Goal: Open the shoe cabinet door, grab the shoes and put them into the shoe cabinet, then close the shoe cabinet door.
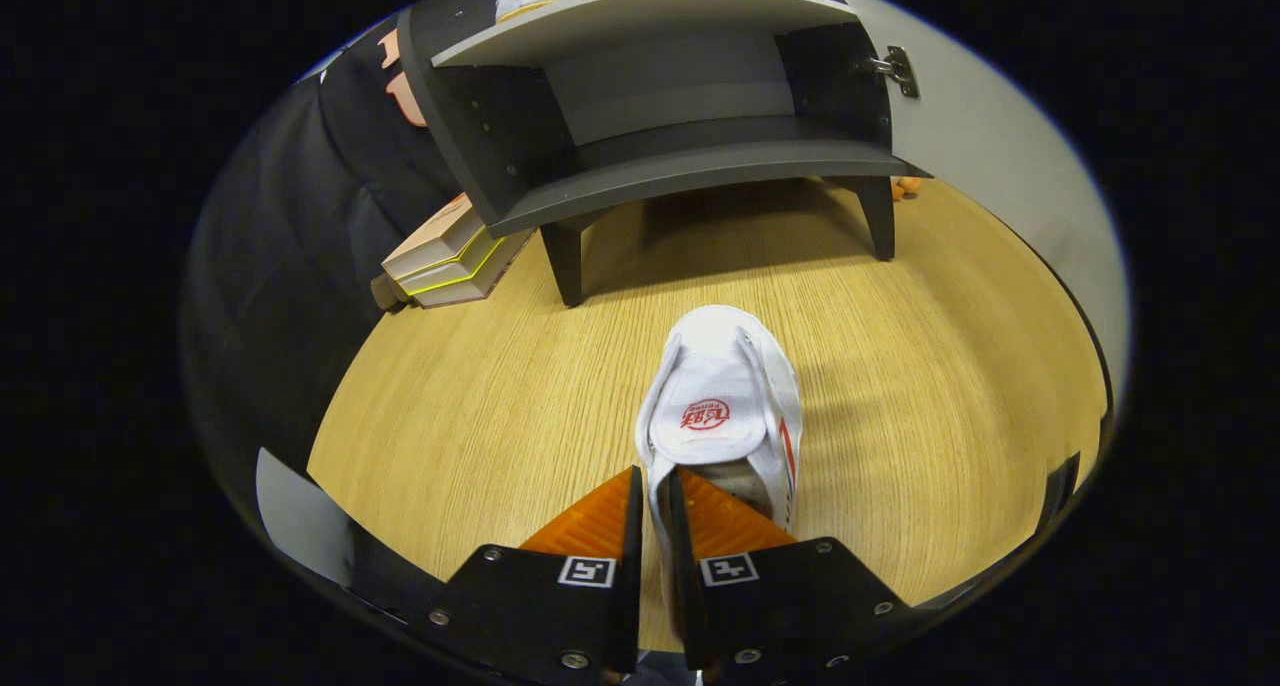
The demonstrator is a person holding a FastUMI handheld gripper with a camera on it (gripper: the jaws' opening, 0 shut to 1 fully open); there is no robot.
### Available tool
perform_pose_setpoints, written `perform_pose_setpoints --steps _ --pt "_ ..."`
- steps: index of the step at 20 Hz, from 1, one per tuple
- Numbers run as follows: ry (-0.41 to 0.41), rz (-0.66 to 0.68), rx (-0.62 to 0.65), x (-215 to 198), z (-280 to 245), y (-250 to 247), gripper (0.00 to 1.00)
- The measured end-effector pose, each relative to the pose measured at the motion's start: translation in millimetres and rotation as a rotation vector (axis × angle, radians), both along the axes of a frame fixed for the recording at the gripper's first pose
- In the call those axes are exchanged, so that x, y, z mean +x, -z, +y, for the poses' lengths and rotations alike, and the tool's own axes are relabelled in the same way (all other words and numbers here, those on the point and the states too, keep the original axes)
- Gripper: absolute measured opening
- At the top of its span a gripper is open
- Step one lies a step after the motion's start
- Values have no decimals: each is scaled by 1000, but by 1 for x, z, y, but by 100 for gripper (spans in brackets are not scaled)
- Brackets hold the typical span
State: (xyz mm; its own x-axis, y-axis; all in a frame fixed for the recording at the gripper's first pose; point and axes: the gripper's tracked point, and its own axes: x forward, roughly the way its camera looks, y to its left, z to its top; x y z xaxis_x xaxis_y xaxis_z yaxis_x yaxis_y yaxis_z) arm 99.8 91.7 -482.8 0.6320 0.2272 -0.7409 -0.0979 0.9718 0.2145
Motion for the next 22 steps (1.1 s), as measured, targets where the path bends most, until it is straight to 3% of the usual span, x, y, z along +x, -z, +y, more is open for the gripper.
perform_pose_setpoints --steps 3,5,8,13,22 --pt "36 -11 33 19 3 9 17" --pt "65 -1 62 22 3 12 11" --pt "107 -65 58 26 -8 -7 2" --pt "115 -112 44 17 -27 -42 1" --pt "70 -313 9 22 -34 -191 1"
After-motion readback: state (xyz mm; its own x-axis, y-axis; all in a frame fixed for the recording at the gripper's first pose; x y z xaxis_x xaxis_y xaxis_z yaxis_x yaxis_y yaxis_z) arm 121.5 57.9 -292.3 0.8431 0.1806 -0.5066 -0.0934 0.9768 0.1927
